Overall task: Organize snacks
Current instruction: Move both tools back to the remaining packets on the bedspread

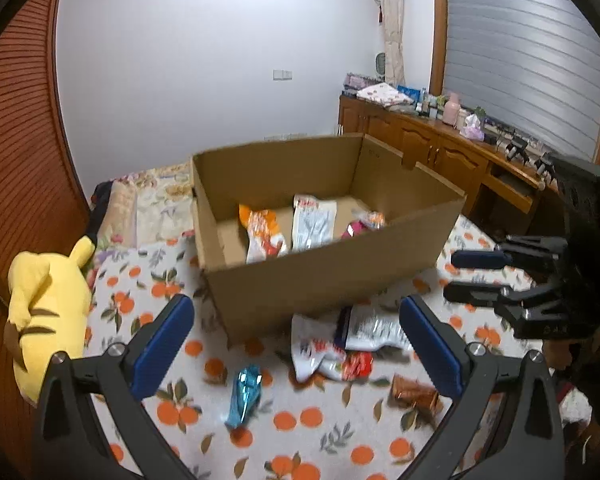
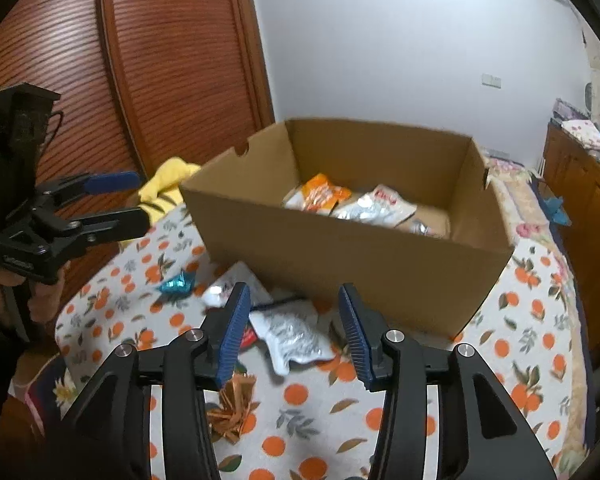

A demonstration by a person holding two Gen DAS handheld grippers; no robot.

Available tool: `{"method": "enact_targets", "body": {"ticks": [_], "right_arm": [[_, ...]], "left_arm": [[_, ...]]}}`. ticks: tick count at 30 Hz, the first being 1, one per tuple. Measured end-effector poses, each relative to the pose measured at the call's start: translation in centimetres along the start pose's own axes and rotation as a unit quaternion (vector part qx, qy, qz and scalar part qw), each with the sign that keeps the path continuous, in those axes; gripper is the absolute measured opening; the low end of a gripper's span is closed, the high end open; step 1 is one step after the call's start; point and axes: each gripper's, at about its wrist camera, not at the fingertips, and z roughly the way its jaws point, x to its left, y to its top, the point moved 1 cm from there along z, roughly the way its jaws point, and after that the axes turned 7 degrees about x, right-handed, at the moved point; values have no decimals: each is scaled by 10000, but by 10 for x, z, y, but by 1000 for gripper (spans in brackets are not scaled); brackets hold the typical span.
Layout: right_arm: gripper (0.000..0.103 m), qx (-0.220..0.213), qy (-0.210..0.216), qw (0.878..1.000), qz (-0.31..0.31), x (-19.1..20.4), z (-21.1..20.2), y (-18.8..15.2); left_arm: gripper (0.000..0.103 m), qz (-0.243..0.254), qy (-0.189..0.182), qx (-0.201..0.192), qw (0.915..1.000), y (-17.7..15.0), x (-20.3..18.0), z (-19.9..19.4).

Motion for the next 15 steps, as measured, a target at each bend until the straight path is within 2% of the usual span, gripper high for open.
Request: {"method": "enact_targets", "body": {"ticks": [6,8,15], "right_arm": [[48,340,24,9994,-20,2,30,-6],[48,466,21,9989,-45,3,42,-7],[48,823,-33,9965,-147,6,73,-5]], "left_arm": [[102,-147,-90,305,9994,-34,5,20],[101,-248,2,479,9985,-44,11,32],[96,-586,-58,756,9954,-65,30,57]]}}
